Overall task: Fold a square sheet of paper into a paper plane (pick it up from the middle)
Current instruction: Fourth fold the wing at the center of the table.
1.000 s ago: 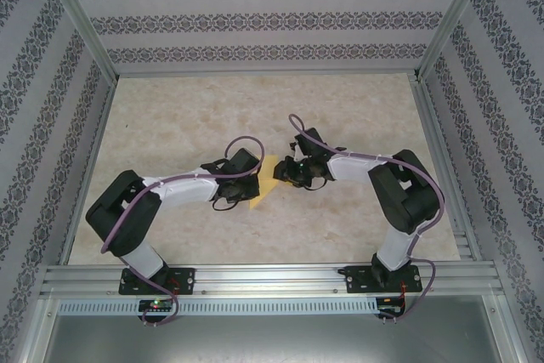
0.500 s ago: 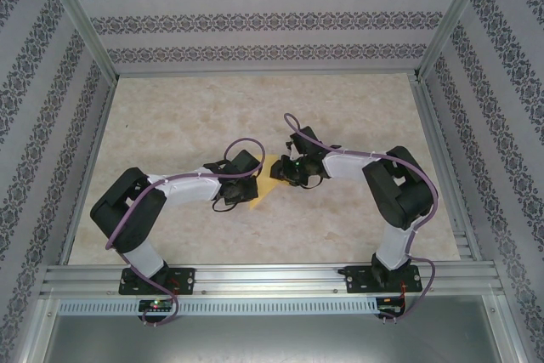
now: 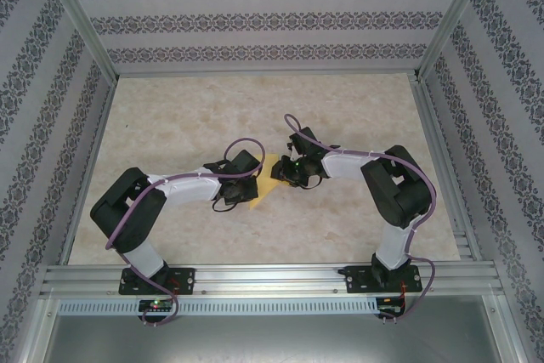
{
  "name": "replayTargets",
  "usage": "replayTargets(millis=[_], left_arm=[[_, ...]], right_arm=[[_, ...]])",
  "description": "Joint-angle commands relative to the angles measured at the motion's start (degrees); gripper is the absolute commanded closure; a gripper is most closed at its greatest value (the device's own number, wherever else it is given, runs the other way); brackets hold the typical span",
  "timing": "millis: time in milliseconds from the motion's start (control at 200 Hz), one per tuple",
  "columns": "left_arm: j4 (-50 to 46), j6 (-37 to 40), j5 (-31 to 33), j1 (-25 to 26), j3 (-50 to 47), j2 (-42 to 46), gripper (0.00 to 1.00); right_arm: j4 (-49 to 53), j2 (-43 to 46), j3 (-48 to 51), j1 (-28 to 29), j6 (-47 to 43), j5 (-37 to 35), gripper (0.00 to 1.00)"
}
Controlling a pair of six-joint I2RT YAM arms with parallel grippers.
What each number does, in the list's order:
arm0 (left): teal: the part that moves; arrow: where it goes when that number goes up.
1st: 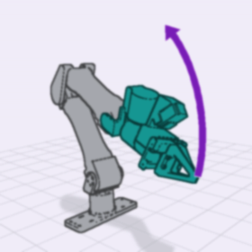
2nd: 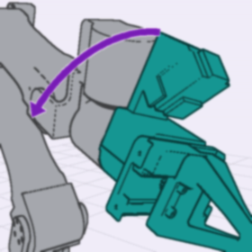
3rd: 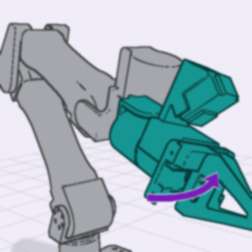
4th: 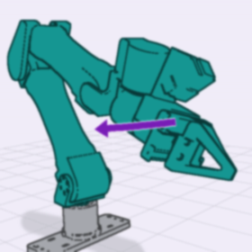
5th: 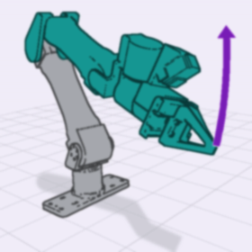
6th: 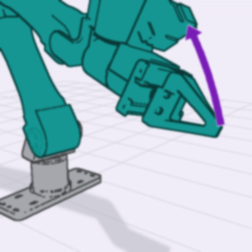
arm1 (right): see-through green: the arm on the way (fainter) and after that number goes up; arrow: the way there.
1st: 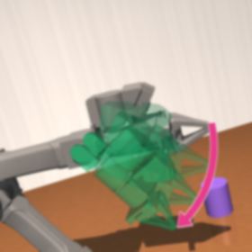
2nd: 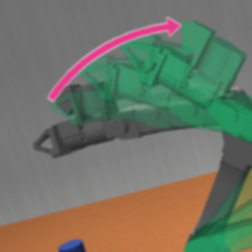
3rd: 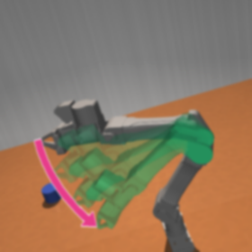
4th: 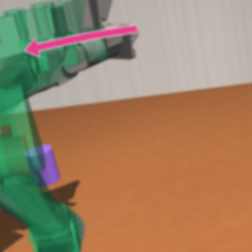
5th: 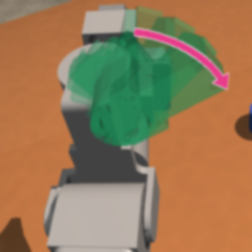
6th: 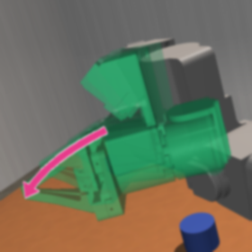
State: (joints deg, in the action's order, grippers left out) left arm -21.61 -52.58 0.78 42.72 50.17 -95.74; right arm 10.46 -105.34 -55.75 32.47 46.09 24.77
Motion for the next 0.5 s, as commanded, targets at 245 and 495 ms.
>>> replayTargets(millis=[245,495], left_arm=[[-2.70,-0.86,0.81,-0.44,0.88,-1.02,0.97],[-3.09,-0.70,0.82,-0.44,1.17,-0.94,0.97]], right_arm=[[-2.11,-0.22,0.39,-0.48,1.88,1.28,0.71],[-5.67,0.40,1.75,-0.49,3.45,4.10,0.74]])
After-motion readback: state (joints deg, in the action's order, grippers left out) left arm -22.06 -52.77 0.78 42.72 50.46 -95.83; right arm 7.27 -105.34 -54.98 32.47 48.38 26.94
